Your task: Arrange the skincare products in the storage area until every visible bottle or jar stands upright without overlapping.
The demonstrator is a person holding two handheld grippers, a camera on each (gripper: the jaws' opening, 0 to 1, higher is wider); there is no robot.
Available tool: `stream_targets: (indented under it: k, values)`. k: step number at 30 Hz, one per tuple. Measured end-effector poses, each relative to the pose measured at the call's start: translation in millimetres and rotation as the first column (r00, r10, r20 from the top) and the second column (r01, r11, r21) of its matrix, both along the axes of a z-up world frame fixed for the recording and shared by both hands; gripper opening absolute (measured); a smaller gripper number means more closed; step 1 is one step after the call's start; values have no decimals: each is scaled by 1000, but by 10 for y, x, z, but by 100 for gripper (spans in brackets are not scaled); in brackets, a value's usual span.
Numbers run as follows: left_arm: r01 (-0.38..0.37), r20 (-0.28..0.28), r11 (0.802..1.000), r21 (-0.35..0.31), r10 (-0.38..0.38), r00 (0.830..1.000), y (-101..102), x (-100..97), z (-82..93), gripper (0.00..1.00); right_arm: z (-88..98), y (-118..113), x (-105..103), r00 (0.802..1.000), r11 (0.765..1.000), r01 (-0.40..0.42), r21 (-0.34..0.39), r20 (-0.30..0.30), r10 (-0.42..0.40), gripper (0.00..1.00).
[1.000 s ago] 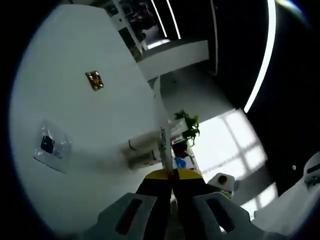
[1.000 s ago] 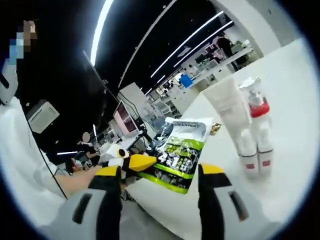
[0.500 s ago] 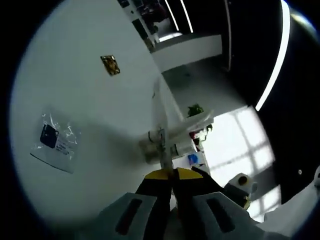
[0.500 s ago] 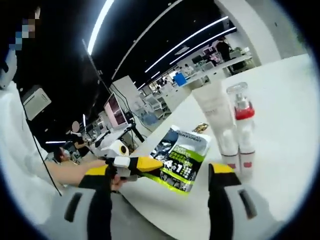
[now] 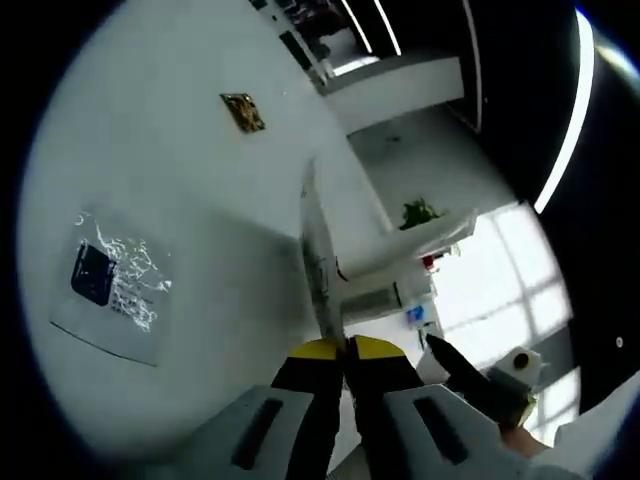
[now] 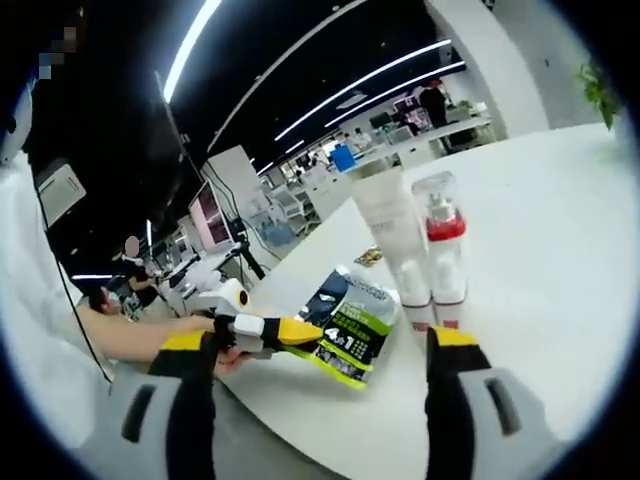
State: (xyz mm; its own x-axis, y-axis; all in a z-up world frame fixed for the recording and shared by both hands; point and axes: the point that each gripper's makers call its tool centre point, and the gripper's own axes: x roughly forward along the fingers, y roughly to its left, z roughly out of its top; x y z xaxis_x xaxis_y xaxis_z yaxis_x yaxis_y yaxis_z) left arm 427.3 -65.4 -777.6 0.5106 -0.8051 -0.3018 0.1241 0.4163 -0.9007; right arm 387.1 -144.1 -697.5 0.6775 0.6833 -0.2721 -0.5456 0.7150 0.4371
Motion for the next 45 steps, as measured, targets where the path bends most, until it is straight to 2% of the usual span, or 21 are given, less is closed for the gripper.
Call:
stream_targets:
  k: [8, 14, 16, 21, 25, 29, 31, 32, 34, 37, 38, 40, 41, 45]
  values:
    - [15, 16, 994, 111, -16, 1000, 35, 0, -147, 0, 43, -183, 68, 998, 998, 61, -17, 13, -61, 92]
    - [-4, 15, 985, 170, 2, 1000, 80, 20, -227, 0, 38, -361, 82, 995, 993, 96, -64, 20, -95, 92]
    - [-2, 26, 976, 219, -4, 1000, 99, 23, -272, 0, 35, -400, 85, 994, 991, 108, -75, 21, -107, 92]
    - [15, 40, 958, 285, -28, 999, 93, 5, -344, 1, 36, -436, 91, 992, 989, 123, -77, 20, -122, 92]
    - [61, 68, 920, 387, -94, 993, 121, -24, -431, 6, 26, -433, 93, 993, 990, 118, -82, 19, -117, 92]
    - [70, 85, 914, 399, -113, 990, 102, -27, -404, 7, 26, -430, 92, 993, 990, 117, -80, 19, -116, 92]
    - [83, 106, 900, 429, -141, 984, 108, -27, -397, 8, 25, -434, 94, 993, 990, 118, -79, 18, -117, 92]
    - [89, 118, 890, 447, -157, 980, 113, -25, -394, 9, 25, -436, 94, 993, 990, 119, -78, 18, -118, 92]
    - [97, 158, 854, 512, -204, 966, 143, -13, -382, 12, 27, -438, 93, 993, 990, 120, -76, 18, -119, 92]
    - [116, 177, 812, 572, -260, 949, 167, -27, -364, 19, 22, -438, 92, 993, 990, 120, -77, 16, -119, 92]
    - [126, 181, 804, 581, -279, 943, 158, -42, -350, 23, 21, -435, 89, 993, 990, 119, -77, 14, -118, 92]
    - [137, 191, 767, 627, -321, 927, 190, -60, -343, 30, 21, -434, 88, 993, 990, 117, -78, 15, -117, 92]
    - [143, 191, 738, 660, -349, 917, 226, -69, -357, 33, 22, -434, 88, 993, 990, 117, -78, 15, -117, 92]
    - [151, 204, 667, 730, -423, 883, 295, -95, -345, 39, 21, -438, 91, 993, 990, 118, -78, 17, -117, 93]
